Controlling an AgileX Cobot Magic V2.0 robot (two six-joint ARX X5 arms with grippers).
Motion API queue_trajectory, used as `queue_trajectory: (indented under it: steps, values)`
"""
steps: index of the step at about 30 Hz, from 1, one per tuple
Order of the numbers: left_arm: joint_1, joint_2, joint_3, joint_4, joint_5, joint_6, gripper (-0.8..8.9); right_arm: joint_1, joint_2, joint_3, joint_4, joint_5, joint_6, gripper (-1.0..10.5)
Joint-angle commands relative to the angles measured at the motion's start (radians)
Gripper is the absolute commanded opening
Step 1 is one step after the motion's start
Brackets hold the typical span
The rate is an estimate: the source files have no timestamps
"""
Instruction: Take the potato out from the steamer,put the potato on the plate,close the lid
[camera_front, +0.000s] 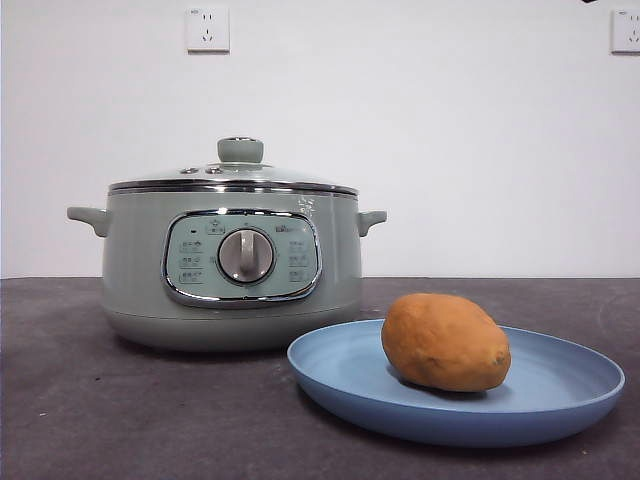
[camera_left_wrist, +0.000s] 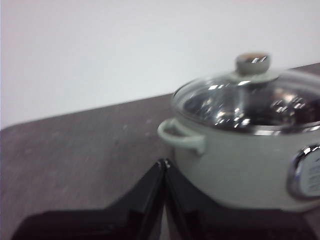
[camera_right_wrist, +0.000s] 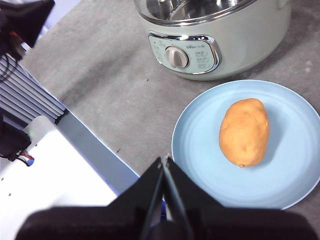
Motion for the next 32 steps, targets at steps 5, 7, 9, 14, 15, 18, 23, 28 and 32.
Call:
queue_trajectory:
  steps: [5, 7, 9, 14, 15, 18, 23, 28, 32]
  values:
    - [0.003, -0.07, -0.085, 0.015, -0.037, -0.035, -0.03, 0.0, -0.002, 0.004, 0.005, 0.003, 0.006, 0.0]
    - [0.003, -0.085, -0.098, 0.01, -0.048, -0.035, -0.03, 0.0, -0.002, 0.004, 0.005, 0.003, 0.006, 0.0]
    - [0.003, -0.101, -0.109, -0.006, -0.057, -0.037, -0.03, 0.0, -0.002, 0.004, 0.005, 0.003, 0.006, 0.0]
    - [0.004, -0.121, -0.109, -0.066, -0.058, -0.034, -0.03, 0.0, -0.002, 0.004, 0.005, 0.003, 0.006, 0.0]
    - [0.004, -0.122, -0.109, -0.079, -0.058, -0.035, -0.03, 0.0, -0.002, 0.004, 0.005, 0.003, 0.006, 0.0]
    - [0.004, -0.122, -0.109, -0.126, -0.058, -0.035, -0.03, 0.0, -0.002, 0.004, 0.005, 0.003, 0.006, 0.0]
    - [0.004, -0.122, -0.109, -0.157, -0.056, -0.034, -0.03, 0.0, -0.002, 0.004, 0.005, 0.003, 0.006, 0.0]
    - [0.004, -0.122, -0.109, -0.152, -0.057, -0.035, -0.03, 0.0, -0.002, 0.004, 0.005, 0.003, 0.006, 0.0]
    - [0.003, -0.122, -0.109, -0.152, -0.056, -0.035, -0.03, 0.0, -0.002, 0.004, 0.005, 0.003, 0.006, 0.0]
